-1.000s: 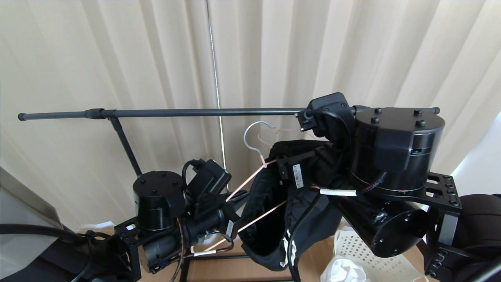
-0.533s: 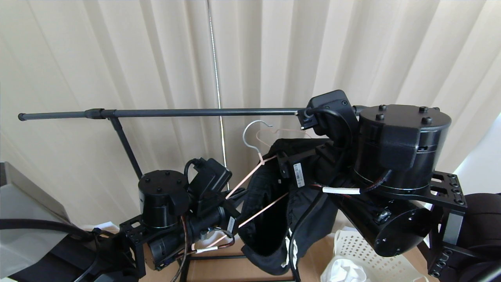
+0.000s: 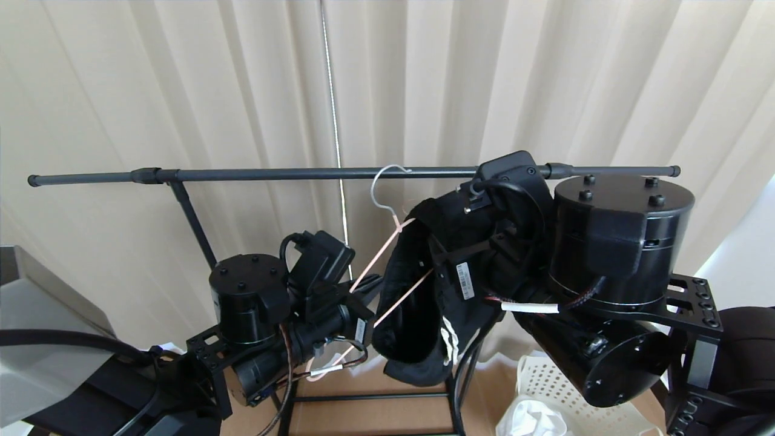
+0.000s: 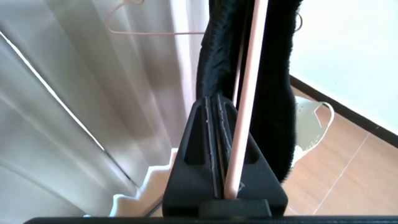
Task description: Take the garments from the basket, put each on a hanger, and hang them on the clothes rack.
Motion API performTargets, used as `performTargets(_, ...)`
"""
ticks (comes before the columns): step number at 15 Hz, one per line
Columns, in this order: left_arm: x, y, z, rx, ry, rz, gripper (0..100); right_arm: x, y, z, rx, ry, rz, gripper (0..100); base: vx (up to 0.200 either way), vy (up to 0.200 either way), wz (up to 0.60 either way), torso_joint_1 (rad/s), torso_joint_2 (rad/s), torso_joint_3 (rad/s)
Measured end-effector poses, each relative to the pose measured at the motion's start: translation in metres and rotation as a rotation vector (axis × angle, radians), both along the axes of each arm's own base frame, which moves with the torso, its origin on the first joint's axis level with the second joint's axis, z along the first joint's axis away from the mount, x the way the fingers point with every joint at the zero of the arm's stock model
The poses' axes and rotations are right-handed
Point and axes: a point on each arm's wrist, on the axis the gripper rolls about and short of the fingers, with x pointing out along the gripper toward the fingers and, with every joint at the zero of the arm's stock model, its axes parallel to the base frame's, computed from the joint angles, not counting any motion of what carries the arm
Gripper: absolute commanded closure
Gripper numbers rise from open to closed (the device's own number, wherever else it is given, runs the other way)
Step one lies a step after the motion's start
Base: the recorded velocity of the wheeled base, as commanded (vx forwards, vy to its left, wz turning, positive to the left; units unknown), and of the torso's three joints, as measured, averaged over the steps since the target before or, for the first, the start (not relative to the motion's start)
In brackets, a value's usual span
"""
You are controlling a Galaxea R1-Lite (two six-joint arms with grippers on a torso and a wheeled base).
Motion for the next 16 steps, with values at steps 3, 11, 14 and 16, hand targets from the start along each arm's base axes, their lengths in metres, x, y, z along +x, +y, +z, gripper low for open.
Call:
performTargets(3,-0.003,0.006,-0.006,0.019,0.019,-0.014,100,-0.006,-0.008,0.009,0.003,0.000,0.071,0,0.000,0.000,0.00,0.000,0.00,0.000)
performTargets(11,-0.015,0.016,-0.014,0.088,-0.014,-0.192,100,-0.019,-0.123,0.050,-0.203,0.211,0.611,0,0.000,0.000,0.00,0.000,0.00,0.000)
performTargets(14,-0.021,0.019,-0.015,0.123,-0.040,-0.261,100,-0.025,-0.152,0.059,-0.285,0.206,0.817,0,0.000,0.000,0.00,0.000,0.00,0.000)
performTargets(16,-0.027,0.021,-0.016,0.147,-0.058,-0.321,100,-0.025,-0.157,0.052,-0.339,0.237,0.952,0,0.000,0.000,0.00,0.000,0.00,0.000)
